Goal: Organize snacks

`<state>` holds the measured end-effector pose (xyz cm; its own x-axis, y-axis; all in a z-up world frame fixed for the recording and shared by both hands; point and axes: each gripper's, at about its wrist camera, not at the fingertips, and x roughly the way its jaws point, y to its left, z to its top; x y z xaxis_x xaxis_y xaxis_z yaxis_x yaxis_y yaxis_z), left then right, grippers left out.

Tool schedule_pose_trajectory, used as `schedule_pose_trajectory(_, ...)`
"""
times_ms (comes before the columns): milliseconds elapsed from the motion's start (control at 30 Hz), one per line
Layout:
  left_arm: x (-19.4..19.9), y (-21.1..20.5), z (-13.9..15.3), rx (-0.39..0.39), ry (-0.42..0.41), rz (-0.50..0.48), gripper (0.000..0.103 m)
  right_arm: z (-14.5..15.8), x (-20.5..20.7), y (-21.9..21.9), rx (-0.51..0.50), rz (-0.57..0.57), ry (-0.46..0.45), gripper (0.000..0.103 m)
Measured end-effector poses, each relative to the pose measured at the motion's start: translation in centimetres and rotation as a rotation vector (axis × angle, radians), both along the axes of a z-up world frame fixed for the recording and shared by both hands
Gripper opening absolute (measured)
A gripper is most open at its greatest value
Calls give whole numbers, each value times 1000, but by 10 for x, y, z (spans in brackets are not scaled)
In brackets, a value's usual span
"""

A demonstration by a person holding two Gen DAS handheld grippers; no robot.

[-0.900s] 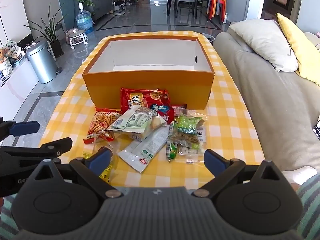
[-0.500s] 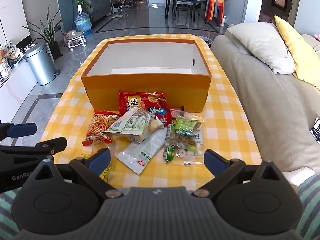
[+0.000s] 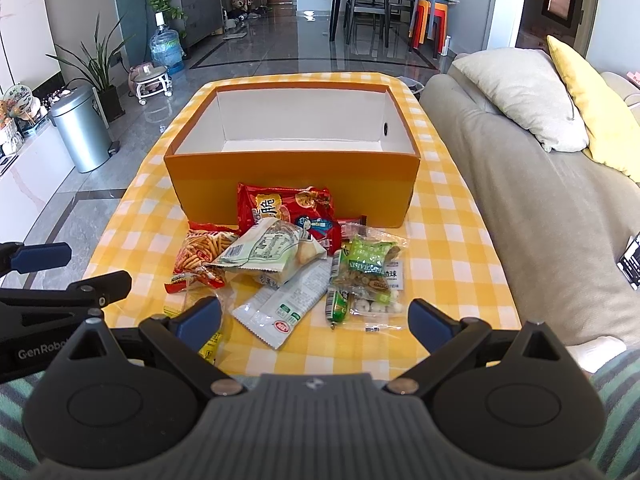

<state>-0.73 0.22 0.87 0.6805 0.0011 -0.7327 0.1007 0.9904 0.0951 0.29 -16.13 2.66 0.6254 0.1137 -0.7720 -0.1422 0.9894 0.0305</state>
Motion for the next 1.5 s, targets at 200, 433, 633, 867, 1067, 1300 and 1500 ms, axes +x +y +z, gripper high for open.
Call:
schedule_pose_trajectory(200,-1,0,1,-2,0,-6,79,1,0,-1,0,0,3,97)
schedule_pose_trajectory(433,-1,0,2,-4,1,-4,79,1,-2,-2,1,-2,6,97)
schedule_pose_trajectory(633,-1,2,1,-8,4,3,79,0,-1,-1,2,-3,11,97)
schedule_pose_trajectory(867,-1,3,0,-7,4,2,79,-2,-2,0,5,-4,16,97)
schedule_pose_trajectory(1067,-1,3,0,-8,5,1,79,-3,-2,0,7,-5,18,97)
schedule_pose_trajectory(1300,-1,3,0,-7,6,4,79,-3,-2,-1,8,-5,19,97)
schedule_pose_trajectory(1500,-2,6,-1,-9,9,11,79,-3,-2,-1,8,-5,20,97)
